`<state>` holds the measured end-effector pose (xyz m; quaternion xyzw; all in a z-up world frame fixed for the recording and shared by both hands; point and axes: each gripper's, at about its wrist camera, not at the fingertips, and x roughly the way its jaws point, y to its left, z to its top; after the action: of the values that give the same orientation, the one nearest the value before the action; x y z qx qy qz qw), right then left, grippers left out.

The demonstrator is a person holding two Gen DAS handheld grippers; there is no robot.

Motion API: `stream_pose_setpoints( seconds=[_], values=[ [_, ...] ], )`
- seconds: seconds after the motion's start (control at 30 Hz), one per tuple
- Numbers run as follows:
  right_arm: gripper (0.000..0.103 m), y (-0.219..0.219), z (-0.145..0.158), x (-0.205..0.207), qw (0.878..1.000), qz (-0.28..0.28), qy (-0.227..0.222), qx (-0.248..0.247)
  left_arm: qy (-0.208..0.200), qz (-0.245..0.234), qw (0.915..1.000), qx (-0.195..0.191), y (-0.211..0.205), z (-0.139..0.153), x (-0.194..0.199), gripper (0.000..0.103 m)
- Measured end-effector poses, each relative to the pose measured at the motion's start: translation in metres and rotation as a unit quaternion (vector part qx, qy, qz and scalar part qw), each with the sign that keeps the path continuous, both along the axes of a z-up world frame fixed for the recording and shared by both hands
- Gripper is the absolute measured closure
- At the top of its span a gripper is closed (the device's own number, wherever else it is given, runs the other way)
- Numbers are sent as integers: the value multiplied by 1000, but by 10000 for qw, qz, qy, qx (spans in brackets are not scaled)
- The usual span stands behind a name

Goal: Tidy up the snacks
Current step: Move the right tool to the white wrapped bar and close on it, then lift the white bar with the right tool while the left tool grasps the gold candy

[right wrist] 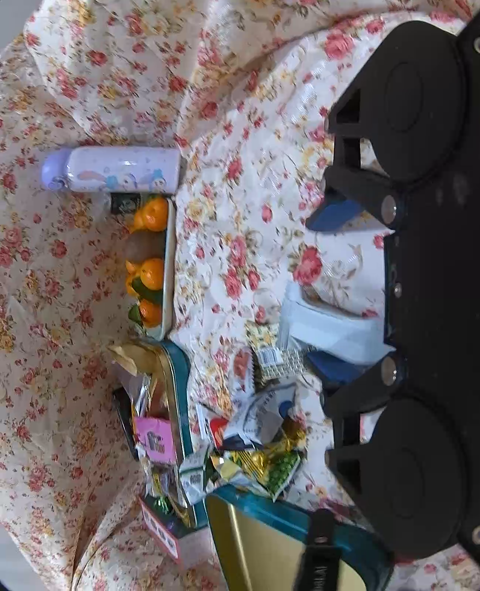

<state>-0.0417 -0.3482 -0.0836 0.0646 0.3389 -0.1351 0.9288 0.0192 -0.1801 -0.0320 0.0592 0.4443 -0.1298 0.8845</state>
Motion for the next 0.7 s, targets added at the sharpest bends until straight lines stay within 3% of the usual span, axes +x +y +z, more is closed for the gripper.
stream_pose_setpoints(
  seconds=[0.2,0.27,0.5,0.7],
  values=[
    [77,7,-3,-4,9996,-83,-114,-245,-570,-187,9981,115,-10,17,-5,47],
    [78,2,-3,-5,9996,-149,-198,-113,-638,-263,9975,161,-15,20,0,47],
    [78,-21,-4,0,9979,-475,-405,179,-441,-134,9987,-201,-15,43,46,47],
    [76,-23,-11,5,9973,-404,-617,44,-278,148,9995,-82,-20,49,109,47]
  ],
)
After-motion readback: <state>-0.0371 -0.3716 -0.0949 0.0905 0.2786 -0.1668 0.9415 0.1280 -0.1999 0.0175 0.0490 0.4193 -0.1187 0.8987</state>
